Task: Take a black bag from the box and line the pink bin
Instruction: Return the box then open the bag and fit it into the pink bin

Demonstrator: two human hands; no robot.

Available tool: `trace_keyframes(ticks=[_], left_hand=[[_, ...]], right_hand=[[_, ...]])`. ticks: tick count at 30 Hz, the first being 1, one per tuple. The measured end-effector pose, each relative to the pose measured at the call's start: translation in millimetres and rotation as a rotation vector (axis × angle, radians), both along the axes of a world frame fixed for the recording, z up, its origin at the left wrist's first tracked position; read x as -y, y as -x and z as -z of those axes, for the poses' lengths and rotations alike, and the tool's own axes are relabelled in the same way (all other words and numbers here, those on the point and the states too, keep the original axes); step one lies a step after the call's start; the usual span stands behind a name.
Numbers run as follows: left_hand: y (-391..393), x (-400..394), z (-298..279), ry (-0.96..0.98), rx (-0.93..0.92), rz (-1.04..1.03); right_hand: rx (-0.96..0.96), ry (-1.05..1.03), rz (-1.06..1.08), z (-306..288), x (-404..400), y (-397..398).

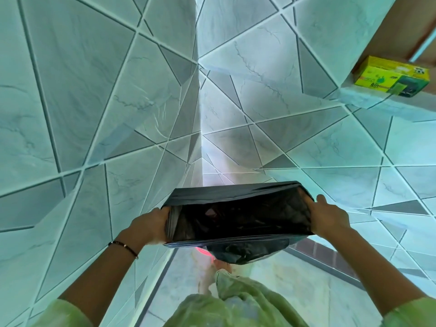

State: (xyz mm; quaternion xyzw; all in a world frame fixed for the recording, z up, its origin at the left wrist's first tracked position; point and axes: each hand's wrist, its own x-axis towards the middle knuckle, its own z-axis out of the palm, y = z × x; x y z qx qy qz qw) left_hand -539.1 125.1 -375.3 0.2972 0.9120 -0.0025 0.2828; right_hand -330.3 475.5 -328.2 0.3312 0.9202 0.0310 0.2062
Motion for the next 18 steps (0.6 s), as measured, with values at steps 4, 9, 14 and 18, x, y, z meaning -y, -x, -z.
trace_keyframes(ticks=[4, 9, 14, 18], left_hand=[[-3.5, -13.1, 10.7, 0.024, 0.034, 0.026], [4.1, -17.8, 35.2, 0.056, 0.128, -0.008], [21.4, -5.4, 72.0, 0.149, 0.223, -0.104], [32.9, -4.1, 110.2, 0.195, 0.180, -0.207]], right_hand=[[0.032, -0.006, 0.020, 8.1, -9.1, -5.9], [0.132, -0.004, -0.097, 32.2, -12.1, -3.7], [0.302, 0.078, -0.420, 83.1, -9.0, 10.4], [0.313, 0.122, -0.470, 137.4, -13.2, 39.7]])
